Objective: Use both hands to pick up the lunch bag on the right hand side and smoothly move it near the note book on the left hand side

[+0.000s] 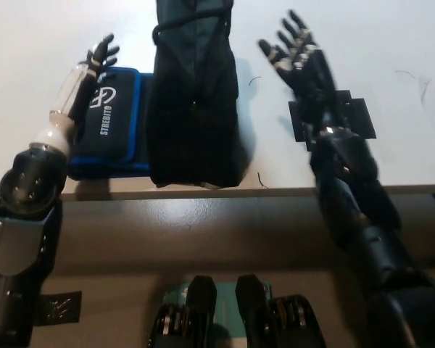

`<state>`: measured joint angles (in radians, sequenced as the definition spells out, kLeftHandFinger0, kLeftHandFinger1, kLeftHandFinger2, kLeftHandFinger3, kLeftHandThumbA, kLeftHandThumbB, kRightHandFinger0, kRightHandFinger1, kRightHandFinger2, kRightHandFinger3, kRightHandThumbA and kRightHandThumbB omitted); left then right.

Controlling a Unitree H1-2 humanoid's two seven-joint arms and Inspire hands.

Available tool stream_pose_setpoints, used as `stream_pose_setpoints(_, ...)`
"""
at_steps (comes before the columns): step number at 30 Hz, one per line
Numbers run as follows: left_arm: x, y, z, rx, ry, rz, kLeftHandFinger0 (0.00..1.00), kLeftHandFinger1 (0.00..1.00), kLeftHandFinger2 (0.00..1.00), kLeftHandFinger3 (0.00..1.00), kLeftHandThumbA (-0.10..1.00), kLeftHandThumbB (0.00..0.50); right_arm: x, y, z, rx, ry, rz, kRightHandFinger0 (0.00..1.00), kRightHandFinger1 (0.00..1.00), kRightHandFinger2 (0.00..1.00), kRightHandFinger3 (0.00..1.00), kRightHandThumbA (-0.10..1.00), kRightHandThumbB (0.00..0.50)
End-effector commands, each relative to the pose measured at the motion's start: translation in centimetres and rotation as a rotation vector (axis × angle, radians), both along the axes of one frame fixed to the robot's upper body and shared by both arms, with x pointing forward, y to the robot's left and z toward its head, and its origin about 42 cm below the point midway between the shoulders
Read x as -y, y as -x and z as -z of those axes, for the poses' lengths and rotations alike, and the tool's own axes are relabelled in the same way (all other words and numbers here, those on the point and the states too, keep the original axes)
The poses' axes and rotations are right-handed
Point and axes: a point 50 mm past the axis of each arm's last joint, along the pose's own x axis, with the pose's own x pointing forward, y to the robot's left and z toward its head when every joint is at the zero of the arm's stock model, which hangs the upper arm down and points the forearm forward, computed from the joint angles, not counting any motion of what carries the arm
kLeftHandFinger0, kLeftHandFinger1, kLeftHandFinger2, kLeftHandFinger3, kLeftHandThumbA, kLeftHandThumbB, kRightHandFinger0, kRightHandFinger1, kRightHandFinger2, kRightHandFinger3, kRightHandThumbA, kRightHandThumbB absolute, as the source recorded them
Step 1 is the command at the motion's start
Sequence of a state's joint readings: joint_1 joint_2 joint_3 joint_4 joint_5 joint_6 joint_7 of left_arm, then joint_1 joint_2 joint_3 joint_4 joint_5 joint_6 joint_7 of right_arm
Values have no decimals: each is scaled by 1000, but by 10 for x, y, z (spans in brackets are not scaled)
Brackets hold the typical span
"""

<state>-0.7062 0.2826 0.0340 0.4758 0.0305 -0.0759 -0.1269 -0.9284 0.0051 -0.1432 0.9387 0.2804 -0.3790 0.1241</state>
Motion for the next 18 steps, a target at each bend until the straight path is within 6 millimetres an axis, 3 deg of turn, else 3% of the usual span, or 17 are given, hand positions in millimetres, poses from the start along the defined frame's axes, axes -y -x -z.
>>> stream_pose_setpoints(1, -11, 10, -44, 111, -101, 31, 1000, 1000, 1000, 1000, 1000, 311, 30, 13, -54, 213, 45, 32, 1000, 1000, 1000, 1000, 1000, 329)
stream_pose_setpoints(8, -20, 32, -41, 133, -105, 35, 1000, 1000, 1000, 1000, 1000, 339, 60, 41, -61, 269, 54, 54, 1000, 1000, 1000, 1000, 1000, 290)
stream_pose_setpoints(12, -28, 51, -33, 119, -124, 21, 1000, 1000, 1000, 1000, 1000, 346, 74, 57, -59, 296, 75, 62, 1000, 1000, 1000, 1000, 1000, 320)
stream_pose_setpoints(13, -31, 56, -30, 115, -119, 24, 1000, 1000, 1000, 1000, 1000, 336, 77, 61, -58, 297, 76, 64, 1000, 1000, 1000, 1000, 1000, 328)
stream_pose_setpoints(14, -36, 68, -23, 111, -86, 24, 1000, 1000, 1000, 1000, 1000, 307, 86, 74, -53, 301, 79, 71, 1000, 1000, 1000, 1000, 1000, 293)
stream_pose_setpoints(16, -40, 77, -18, 114, -70, 20, 1000, 1000, 1000, 1000, 1000, 309, 91, 82, -49, 302, 87, 75, 1000, 1000, 1000, 1000, 1000, 291)
stream_pose_setpoints(18, -44, 92, -9, 124, -52, 18, 1000, 1000, 1000, 1000, 1000, 256, 99, 93, -41, 301, 110, 73, 1000, 1000, 1000, 1000, 1000, 279)
